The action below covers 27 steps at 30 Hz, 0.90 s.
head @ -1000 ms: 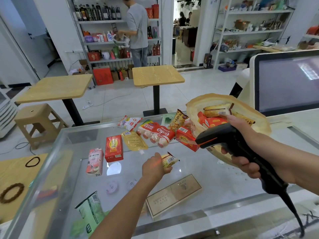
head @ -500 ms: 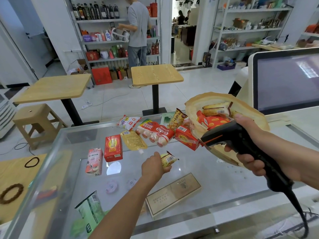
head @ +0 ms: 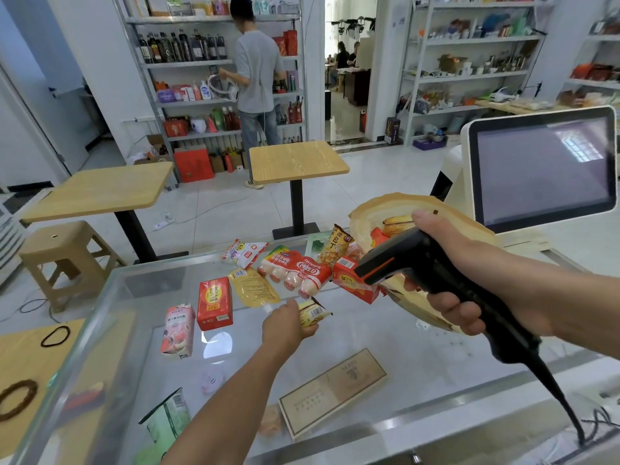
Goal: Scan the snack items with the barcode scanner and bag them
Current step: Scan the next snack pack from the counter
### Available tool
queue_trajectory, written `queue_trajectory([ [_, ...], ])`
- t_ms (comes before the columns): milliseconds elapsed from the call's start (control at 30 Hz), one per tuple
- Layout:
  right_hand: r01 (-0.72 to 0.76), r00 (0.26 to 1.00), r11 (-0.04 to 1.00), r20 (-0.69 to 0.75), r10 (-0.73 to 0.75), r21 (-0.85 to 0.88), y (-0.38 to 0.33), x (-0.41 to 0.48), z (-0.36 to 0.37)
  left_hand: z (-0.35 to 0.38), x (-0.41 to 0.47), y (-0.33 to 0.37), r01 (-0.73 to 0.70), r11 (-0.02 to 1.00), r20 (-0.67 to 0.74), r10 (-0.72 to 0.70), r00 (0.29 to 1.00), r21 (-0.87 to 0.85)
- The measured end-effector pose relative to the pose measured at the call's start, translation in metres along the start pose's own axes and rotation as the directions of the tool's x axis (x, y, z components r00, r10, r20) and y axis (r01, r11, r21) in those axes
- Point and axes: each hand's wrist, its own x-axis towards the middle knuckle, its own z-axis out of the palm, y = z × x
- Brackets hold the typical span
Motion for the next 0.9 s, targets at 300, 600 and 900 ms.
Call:
queue_trajectory([
  [300, -0.004, 0.983, 1.000, -0.184, 0.001, -0.012, 0.040, 0.009, 0.015, -0.008, 0.001, 0.001, -0.013, 1.000, -0.031, 0.013, 0.999, 0.009],
  [600, 0.019, 0.975, 0.999, -0.221, -0.012, 0.030, 0.042, 0.020, 0.009, -0.011, 0.004, 0.001, -0.004, 0.999, -0.034, 0.003, 0.999, -0.033],
  [900, 0.033, 0.973, 0.998, -0.228, -0.019, 0.060, 0.043, 0.035, 0.003, -0.012, 0.004, 0.002, -0.004, 1.000, -0.048, 0.005, 0.999, 0.008],
])
